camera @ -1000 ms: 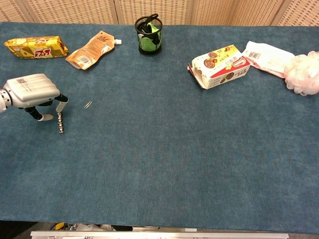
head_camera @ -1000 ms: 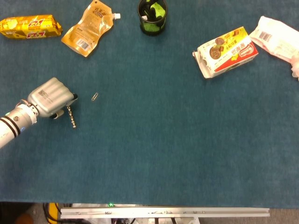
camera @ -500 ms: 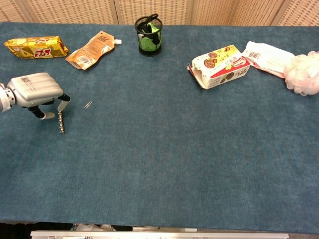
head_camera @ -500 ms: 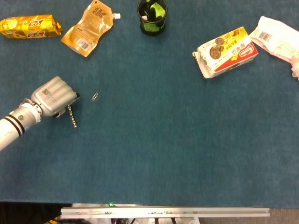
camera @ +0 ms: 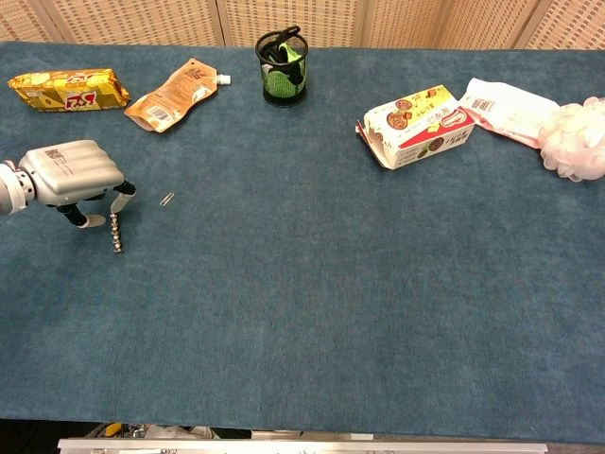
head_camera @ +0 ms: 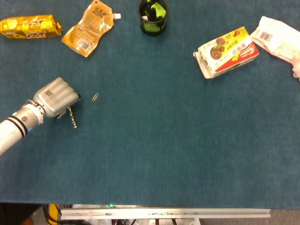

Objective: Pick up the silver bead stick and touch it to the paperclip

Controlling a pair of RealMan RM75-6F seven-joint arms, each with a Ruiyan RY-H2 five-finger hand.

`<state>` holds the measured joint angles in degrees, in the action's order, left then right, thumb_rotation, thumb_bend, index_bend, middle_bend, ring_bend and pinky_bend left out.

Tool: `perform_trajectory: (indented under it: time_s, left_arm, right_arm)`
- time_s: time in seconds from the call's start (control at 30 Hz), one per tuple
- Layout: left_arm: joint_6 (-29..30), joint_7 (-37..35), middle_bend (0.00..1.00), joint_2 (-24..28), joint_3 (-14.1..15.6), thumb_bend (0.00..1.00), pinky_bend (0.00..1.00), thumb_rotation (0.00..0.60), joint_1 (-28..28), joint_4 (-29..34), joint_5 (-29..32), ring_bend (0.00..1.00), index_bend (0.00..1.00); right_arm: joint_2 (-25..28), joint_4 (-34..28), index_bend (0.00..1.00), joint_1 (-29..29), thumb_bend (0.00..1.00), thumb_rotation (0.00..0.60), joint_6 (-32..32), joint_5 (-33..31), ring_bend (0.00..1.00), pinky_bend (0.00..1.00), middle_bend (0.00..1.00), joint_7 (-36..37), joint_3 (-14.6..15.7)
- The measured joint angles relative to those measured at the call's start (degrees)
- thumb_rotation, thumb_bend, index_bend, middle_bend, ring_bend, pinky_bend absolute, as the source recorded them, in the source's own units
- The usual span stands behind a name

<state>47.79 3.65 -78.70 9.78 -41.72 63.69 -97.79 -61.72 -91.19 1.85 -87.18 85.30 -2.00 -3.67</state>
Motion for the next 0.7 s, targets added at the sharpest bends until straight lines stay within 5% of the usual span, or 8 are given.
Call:
perform_trajectory:
  time_s: [0.7]
  left_arm:
    - [-0.46, 1.45, 1.0, 0.51, 0.29, 0.29, 0.91, 0.6, 0.16, 1.75, 1.22, 0.97, 0.46]
  right_arm:
    - [0.09, 0.09, 0.51, -0.69, 0.31, 0.6, -0.86, 0.21, 0.53, 0.41, 0.45, 0.44, -0.01]
